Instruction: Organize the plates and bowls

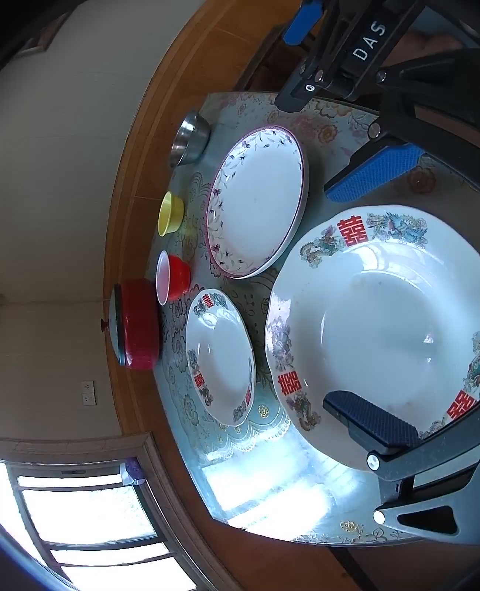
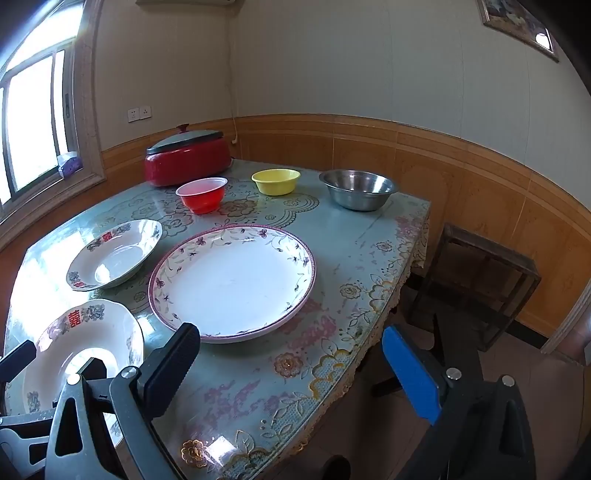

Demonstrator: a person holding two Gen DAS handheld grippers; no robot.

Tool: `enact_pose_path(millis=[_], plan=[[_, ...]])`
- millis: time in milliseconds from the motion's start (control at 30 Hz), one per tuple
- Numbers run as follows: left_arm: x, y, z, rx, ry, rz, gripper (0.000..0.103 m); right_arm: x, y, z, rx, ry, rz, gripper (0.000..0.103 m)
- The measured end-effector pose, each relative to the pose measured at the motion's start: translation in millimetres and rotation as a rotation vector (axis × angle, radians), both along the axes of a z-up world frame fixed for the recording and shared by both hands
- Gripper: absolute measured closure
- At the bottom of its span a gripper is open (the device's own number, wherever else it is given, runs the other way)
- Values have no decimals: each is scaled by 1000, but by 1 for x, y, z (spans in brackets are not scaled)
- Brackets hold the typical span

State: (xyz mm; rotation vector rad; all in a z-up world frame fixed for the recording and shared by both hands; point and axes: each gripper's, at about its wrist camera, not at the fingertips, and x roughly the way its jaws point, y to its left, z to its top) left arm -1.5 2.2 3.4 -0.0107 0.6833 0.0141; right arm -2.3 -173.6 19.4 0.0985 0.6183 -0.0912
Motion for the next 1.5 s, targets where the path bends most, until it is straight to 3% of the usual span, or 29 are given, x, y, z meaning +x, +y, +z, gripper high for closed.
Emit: enact_pose_path(millis=[1500], plan=[[-6,4,2,1,-17,18,0,-2,7,2,-4,-12,48,2]])
